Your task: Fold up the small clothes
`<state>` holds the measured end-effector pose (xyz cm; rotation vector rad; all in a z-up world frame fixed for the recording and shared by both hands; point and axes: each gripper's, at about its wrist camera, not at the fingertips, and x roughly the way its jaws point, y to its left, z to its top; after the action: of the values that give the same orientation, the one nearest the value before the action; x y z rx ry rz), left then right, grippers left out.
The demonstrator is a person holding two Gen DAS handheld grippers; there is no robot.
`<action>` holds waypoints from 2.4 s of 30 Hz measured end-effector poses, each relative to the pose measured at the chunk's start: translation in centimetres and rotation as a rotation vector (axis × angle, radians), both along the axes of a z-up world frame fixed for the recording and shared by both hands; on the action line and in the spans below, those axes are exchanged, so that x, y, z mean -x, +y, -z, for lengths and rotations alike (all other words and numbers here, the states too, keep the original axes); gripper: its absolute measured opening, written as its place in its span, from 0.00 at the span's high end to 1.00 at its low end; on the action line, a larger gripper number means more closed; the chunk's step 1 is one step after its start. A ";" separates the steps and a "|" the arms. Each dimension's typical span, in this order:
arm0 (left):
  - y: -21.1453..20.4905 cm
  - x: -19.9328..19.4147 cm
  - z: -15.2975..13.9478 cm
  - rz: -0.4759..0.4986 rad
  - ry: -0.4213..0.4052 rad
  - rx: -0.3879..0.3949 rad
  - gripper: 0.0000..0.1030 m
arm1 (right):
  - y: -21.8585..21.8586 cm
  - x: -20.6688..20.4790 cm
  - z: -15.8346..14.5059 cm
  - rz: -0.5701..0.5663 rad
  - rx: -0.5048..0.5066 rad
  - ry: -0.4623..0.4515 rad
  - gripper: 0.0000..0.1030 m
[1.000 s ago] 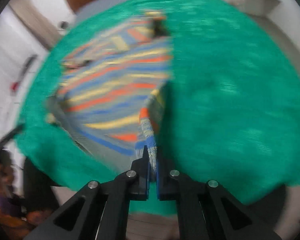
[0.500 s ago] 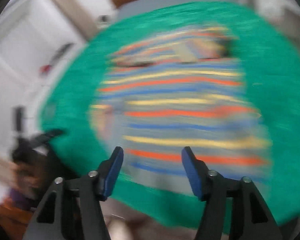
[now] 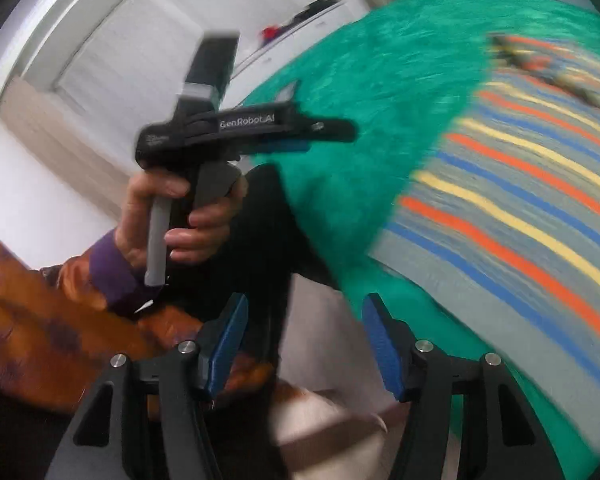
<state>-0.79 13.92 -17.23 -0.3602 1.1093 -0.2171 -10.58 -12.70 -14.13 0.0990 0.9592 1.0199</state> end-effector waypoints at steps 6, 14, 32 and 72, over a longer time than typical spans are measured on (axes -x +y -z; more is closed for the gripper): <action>-5.9 -0.2 4.1 0.128 0.096 -0.128 0.16 | -20.1 -1.6 1.3 0.652 0.186 -0.006 0.40; -7.6 0.4 3.4 0.161 0.076 -0.176 0.97 | -22.6 -4.3 6.6 0.654 0.155 0.119 0.85; -4.9 0.8 2.0 0.180 0.028 -0.318 0.98 | -19.8 0.4 5.4 0.739 0.188 0.216 0.96; 0.8 1.1 -3.3 -0.078 -0.089 -0.471 0.29 | -12.9 -28.5 -1.4 0.549 0.407 -0.186 0.95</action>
<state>-1.88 14.71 -13.93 0.0267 1.0200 0.0981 17.94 -25.58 -12.68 -0.0697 0.8834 0.3129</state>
